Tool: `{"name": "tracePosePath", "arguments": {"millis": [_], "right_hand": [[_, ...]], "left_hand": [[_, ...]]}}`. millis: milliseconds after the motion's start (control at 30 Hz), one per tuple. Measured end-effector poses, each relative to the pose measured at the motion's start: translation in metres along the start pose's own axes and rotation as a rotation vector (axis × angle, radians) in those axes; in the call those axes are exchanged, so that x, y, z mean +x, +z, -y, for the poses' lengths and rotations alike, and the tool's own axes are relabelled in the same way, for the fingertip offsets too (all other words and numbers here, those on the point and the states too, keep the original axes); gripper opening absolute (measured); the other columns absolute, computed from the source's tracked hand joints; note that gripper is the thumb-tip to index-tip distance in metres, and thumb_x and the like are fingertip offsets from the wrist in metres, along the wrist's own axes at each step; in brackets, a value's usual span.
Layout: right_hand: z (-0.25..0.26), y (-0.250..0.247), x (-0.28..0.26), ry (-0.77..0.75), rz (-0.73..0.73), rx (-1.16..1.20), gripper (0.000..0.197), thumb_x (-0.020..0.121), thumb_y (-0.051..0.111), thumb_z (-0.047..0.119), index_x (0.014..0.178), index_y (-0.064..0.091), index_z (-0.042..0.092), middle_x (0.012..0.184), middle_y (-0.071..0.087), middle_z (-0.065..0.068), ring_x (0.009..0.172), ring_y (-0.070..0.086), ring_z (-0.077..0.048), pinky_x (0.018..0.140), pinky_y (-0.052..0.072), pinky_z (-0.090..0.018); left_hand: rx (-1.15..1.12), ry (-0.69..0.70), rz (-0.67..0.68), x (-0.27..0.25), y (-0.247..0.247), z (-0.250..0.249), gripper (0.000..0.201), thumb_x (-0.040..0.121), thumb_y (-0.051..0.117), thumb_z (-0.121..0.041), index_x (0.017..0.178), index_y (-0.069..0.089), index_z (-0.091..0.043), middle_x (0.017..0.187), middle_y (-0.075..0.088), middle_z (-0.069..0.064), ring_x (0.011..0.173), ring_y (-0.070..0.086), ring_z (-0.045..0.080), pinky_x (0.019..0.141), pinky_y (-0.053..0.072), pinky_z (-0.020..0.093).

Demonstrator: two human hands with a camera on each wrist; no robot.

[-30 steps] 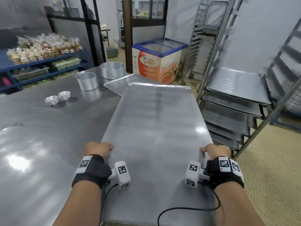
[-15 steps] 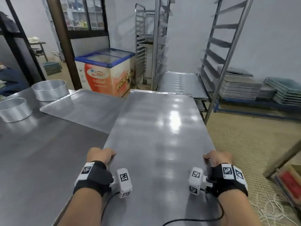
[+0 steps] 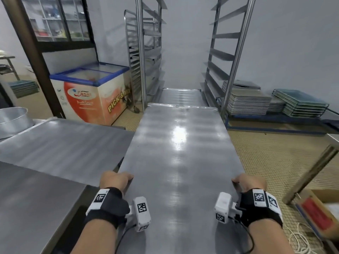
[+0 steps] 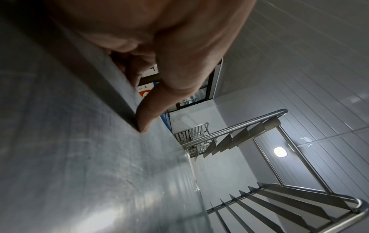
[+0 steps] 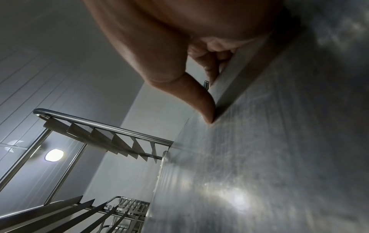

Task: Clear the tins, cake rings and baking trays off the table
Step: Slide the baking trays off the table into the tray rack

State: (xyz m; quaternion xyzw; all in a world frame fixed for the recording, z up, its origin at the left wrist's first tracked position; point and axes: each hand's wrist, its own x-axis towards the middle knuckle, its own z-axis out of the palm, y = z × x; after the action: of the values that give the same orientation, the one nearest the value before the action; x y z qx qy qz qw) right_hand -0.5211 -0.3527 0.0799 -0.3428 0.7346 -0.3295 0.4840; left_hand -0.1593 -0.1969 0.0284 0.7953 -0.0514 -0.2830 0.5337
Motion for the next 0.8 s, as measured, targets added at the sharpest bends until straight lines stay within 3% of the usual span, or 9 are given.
{"name": "tracePosePath", "arguments": {"millis": [67,300,367,500,600,700,800], "right_hand": [[0.007,0.005,0.014,-0.008,-0.019,-0.009,0.018,0.077,0.076,-0.007,0.081,0.059,-0.008,0.068,0.056,-0.011,0.059,0.053,-0.022,0.055,0.042,-0.029],[0.030,0.029,0.057,-0.059,-0.065,-0.070,0.030,0.072,0.083,0.001,0.088,0.060,-0.009,0.094,0.066,-0.023,0.084,0.064,-0.036,0.076,0.055,-0.042],[0.037,0.037,0.067,-0.052,-0.063,-0.084,0.031,0.072,0.084,0.001,0.085,0.058,-0.008,0.092,0.064,-0.022,0.084,0.063,-0.036,0.081,0.056,-0.046],[0.052,0.051,0.086,-0.045,-0.050,-0.084,0.032,0.072,0.083,0.002,0.090,0.061,-0.011,0.087,0.061,-0.019,0.080,0.061,-0.034,0.075,0.054,-0.040],[0.065,0.065,0.101,-0.047,-0.053,-0.082,0.028,0.072,0.083,0.002,0.075,0.056,-0.005,0.081,0.062,-0.017,0.078,0.062,-0.034,0.074,0.053,-0.039],[0.078,0.078,0.116,-0.040,-0.056,-0.105,0.025,0.072,0.083,0.003,0.080,0.060,-0.005,0.074,0.062,-0.016,0.075,0.064,-0.034,0.078,0.057,-0.044],[0.094,0.095,0.135,-0.047,-0.049,-0.109,0.025,0.074,0.082,0.005,0.086,0.061,-0.005,0.075,0.063,-0.015,0.074,0.063,-0.033,0.073,0.055,-0.039]], "left_hand": [[0.002,-0.014,0.007,0.030,0.020,0.006,0.063,0.024,0.087,-0.027,0.081,0.070,-0.003,0.075,0.074,0.017,0.067,0.073,0.039,0.070,0.062,0.057],[0.058,-0.032,-0.018,0.053,0.058,-0.011,0.054,0.030,0.087,-0.027,0.073,0.065,-0.004,0.078,0.072,0.019,0.071,0.072,0.040,0.073,0.061,0.056],[0.091,-0.038,-0.014,0.054,0.065,-0.022,0.056,0.030,0.086,-0.029,0.074,0.067,-0.003,0.078,0.073,0.019,0.072,0.072,0.039,0.074,0.062,0.055],[0.129,-0.033,-0.014,0.049,0.076,-0.047,0.040,0.047,0.088,-0.023,0.069,0.061,-0.004,0.079,0.071,0.021,0.073,0.071,0.040,0.076,0.061,0.055],[0.111,-0.036,0.001,0.077,0.088,-0.053,0.047,0.036,0.082,-0.026,0.073,0.068,-0.001,0.073,0.072,0.019,0.068,0.072,0.040,0.072,0.061,0.058],[0.117,-0.028,0.016,0.112,0.102,-0.058,0.055,0.033,0.081,-0.029,0.078,0.070,0.001,0.079,0.073,0.021,0.071,0.072,0.041,0.073,0.061,0.059],[0.136,-0.007,0.040,0.128,0.118,-0.080,0.056,0.036,0.079,-0.029,0.081,0.069,0.003,0.086,0.073,0.021,0.078,0.071,0.041,0.078,0.060,0.056]]}}
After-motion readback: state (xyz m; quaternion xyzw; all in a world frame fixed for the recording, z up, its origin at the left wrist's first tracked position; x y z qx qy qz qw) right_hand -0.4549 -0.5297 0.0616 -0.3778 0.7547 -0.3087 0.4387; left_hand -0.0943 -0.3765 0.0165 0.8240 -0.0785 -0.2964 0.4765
